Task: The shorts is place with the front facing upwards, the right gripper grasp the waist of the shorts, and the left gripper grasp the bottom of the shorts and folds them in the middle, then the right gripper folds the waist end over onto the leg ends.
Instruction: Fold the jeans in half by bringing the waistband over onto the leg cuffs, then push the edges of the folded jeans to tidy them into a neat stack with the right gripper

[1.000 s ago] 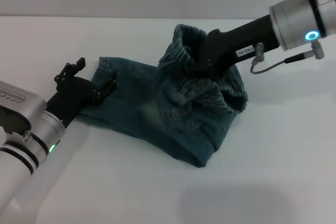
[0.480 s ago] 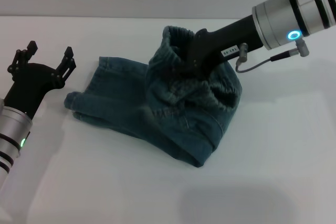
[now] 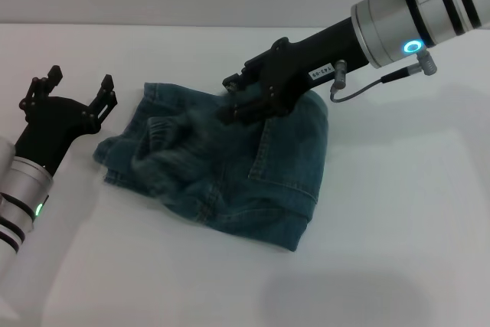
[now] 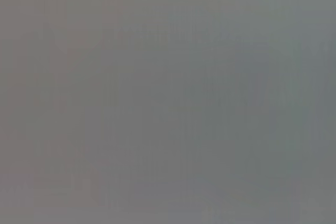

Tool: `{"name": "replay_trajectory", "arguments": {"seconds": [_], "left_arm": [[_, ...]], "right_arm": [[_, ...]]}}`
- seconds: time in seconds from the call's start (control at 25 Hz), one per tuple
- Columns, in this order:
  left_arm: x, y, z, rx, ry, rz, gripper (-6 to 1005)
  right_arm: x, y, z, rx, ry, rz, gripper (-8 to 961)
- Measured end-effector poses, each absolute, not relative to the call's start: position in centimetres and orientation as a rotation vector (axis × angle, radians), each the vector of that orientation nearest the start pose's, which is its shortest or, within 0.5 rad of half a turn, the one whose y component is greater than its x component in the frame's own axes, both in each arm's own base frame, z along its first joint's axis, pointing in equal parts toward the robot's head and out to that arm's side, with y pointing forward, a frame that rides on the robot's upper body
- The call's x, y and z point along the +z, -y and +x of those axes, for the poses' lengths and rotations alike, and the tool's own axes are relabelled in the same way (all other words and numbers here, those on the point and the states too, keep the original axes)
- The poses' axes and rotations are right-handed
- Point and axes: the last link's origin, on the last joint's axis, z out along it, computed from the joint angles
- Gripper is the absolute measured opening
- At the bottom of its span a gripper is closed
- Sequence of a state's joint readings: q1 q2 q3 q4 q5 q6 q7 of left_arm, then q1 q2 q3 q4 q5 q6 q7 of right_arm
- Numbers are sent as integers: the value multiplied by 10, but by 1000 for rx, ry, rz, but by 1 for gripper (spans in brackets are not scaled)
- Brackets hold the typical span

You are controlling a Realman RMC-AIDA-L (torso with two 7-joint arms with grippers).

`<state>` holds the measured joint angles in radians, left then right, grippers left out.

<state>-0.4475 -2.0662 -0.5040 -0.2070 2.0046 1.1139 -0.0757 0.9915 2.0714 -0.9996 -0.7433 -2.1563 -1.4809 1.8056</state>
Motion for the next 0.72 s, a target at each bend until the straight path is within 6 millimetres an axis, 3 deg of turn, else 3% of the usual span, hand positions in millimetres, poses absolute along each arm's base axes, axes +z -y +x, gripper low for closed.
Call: {"name": "replay_trajectory", "arguments": {"seconds": [0.08, 0.28, 0.72], "left_arm": [[-39, -328, -322, -627, 544, -1714, 842], [-40, -330, -322, -620, 549, -1721, 842], [-36, -335, -321, -619, 535, -1715, 842]], "right_arm": [[-31, -406, 92, 245, -302, -3080, 404], [-32, -406, 90, 240, -286, -3091, 591], [-35, -406, 108, 238, -366, -3052, 592]]}}
